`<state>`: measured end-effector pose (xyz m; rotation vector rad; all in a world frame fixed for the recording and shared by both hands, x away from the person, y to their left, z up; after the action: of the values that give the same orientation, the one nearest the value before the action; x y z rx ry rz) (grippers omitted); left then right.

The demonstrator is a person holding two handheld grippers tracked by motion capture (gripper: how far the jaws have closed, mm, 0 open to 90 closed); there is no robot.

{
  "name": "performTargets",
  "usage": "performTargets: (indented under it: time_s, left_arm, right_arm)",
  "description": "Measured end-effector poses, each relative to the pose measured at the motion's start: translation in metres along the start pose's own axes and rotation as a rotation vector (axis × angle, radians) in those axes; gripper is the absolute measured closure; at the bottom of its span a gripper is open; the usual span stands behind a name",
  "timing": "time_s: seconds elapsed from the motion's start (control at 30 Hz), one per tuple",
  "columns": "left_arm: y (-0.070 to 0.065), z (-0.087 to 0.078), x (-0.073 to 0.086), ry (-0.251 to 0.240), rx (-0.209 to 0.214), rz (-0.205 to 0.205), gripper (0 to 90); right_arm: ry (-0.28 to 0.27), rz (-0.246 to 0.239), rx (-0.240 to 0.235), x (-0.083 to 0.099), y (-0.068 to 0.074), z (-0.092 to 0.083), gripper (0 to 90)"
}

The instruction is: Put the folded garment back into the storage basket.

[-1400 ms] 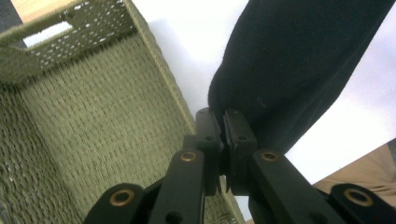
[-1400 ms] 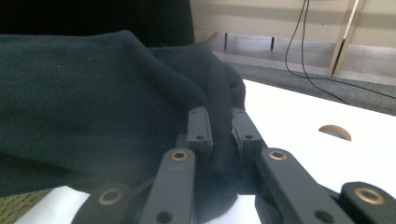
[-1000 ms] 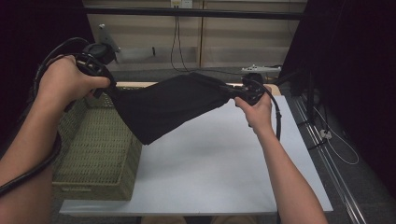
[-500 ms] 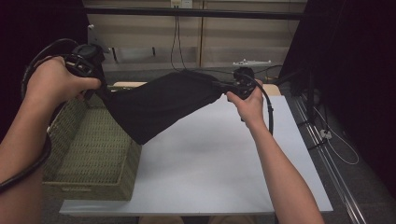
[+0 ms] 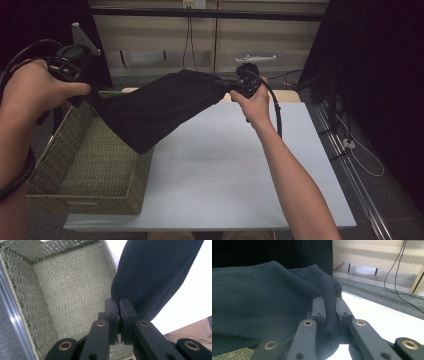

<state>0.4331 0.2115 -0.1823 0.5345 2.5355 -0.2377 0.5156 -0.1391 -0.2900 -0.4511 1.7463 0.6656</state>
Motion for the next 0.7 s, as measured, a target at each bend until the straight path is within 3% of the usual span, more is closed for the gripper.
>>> performTargets:
  time_s: [0.33, 0.7]
  left_arm:
    - [0.012, -0.011, 0.009, 0.004, -0.03, -0.029, 86.5]
    - [0.021, -0.012, 0.02, 0.016, -0.031, -0.06, 86.5]
  right_arm:
    - [0.01, -0.013, -0.039, -0.004, 0.015, 0.019, 80.6]
    - [0.027, -0.024, -0.059, -0.003, 0.022, 0.037, 80.6]
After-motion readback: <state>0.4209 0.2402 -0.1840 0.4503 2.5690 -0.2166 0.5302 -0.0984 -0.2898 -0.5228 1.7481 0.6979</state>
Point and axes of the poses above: each handheld gripper's, and its own axes: z roughly forward along the jaws, x roughly out of its underside, y roughly to its left, the point moved 4 cm from there along z, roughly forward along the jaws, and after that the axes turned 15 degrees about -y, right-handed, at the moved point
